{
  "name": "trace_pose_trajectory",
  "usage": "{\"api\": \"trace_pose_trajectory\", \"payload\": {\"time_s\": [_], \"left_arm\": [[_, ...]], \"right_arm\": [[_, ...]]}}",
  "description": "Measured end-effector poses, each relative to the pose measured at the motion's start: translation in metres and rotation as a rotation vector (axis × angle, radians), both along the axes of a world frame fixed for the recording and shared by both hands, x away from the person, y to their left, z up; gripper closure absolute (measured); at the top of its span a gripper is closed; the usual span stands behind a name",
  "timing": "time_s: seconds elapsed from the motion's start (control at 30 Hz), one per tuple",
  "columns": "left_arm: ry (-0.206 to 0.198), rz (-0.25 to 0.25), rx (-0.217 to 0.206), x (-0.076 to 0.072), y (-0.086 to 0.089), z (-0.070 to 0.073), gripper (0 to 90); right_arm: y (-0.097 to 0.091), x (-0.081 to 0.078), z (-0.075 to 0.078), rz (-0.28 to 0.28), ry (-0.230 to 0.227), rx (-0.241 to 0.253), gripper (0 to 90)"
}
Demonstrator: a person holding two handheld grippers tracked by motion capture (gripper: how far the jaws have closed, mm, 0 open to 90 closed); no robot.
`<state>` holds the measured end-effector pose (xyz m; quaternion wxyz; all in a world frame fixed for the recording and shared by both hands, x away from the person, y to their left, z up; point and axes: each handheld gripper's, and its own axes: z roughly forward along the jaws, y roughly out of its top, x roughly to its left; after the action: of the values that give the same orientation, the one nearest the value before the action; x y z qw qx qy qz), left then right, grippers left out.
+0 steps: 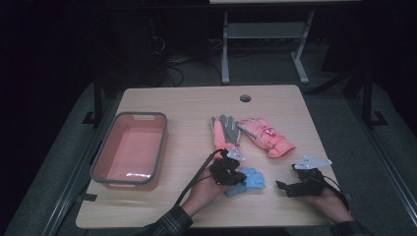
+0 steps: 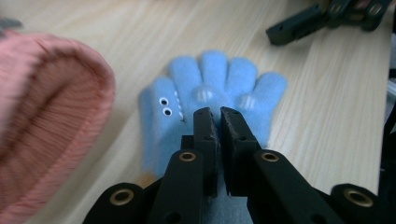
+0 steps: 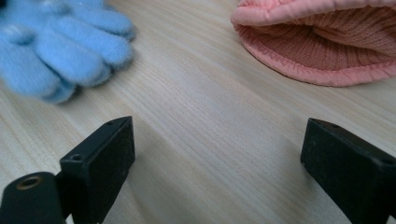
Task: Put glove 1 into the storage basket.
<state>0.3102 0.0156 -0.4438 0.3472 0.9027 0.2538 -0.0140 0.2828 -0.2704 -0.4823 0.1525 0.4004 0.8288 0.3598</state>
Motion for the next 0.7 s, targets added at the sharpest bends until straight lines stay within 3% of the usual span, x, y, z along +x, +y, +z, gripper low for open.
{"api": "trace_pose_trajectory", "payload": {"time_s": [0.1, 0.2, 0.3, 0.43, 0.47, 0.57, 0.7], "left_arm": [[-0.006, -0.014, 0.013, 0.001, 0.001, -0.002, 82.4], [-0.011, -0.012, -0.006, 0.0, 0.002, 0.001, 75.9], [-0.044, -0.041, -0.022, 0.001, 0.004, 0.005, 53.0], [-0.069, -0.055, -0.003, 0.002, 0.004, 0.005, 31.8], [-0.065, -0.049, -0.008, 0.001, 0.002, 0.003, 31.8], [-0.067, -0.073, 0.03, 0.002, -0.002, -0.004, 17.6], [-0.067, -0.072, 0.049, 0.002, -0.005, -0.011, 14.4]], "right_arm": [[0.0, 0.0, 0.0, 0.0, 0.0, 0.0, 9.3], [0.0, 0.0, 0.0, 0.0, 0.0, 0.0, 9.3], [0.0, 0.0, 0.0, 0.0, 0.0, 0.0, 9.3], [0.0, 0.0, 0.0, 0.0, 0.0, 0.001, 9.3], [0.0, 0.0, 0.0, 0.0, 0.0, 0.0, 9.4], [0.0, 0.0, 0.0, -0.001, 0.0, 0.001, 9.3], [0.0, 0.0, 0.0, 0.0, 0.0, 0.0, 9.3]]}}
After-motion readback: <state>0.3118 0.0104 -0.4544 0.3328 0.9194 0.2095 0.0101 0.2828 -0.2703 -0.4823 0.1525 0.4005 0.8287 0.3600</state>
